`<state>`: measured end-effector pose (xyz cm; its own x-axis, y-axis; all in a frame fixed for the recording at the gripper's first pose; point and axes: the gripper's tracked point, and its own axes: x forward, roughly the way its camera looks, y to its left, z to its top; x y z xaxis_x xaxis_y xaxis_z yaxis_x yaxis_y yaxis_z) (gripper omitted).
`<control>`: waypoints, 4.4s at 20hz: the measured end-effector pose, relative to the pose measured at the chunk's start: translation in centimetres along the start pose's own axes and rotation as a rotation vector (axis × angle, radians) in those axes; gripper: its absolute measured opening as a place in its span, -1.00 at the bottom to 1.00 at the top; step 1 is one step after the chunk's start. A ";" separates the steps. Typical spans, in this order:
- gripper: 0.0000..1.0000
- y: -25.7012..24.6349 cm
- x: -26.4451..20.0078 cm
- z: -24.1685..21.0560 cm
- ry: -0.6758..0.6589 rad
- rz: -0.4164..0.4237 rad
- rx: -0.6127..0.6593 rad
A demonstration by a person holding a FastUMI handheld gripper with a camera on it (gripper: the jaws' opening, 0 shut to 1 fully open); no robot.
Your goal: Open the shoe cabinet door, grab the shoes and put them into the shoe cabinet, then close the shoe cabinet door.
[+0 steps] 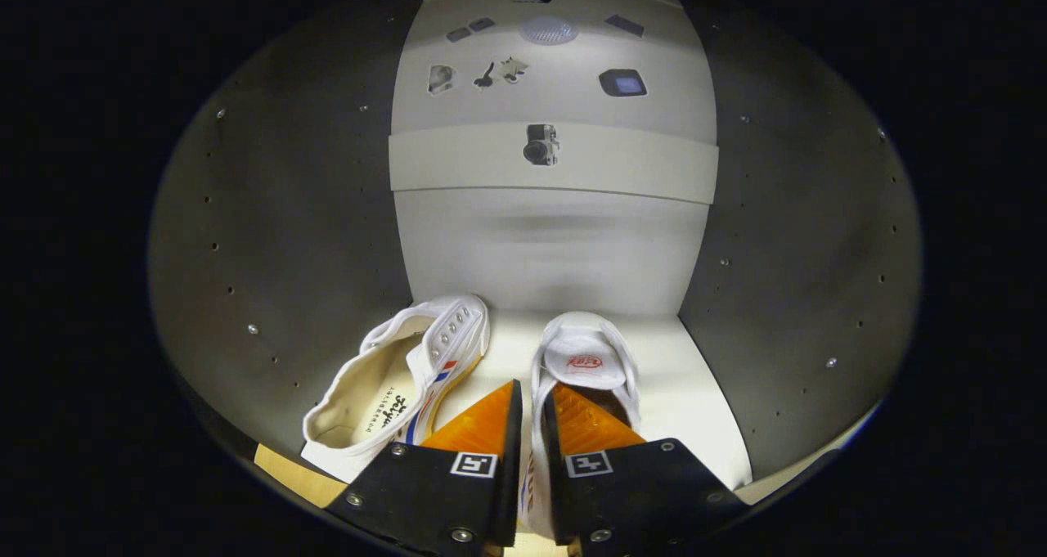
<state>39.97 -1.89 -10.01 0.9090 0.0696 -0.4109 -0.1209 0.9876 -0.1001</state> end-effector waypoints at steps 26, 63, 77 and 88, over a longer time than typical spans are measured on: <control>-0.59 3.9 -36.7 -5.5 -0.247 -0.031 0.045; 0.10 -17.9 -44.7 -13.2 -0.273 -0.247 0.187; 0.19 -8.5 -41.4 -12.0 -0.285 0.048 0.164; 0.43 -1.8 -37.6 -9.8 -0.291 0.220 0.158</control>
<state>2.06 -7.66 -3.30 0.9461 0.2963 -0.1306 -0.2830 0.9526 0.1113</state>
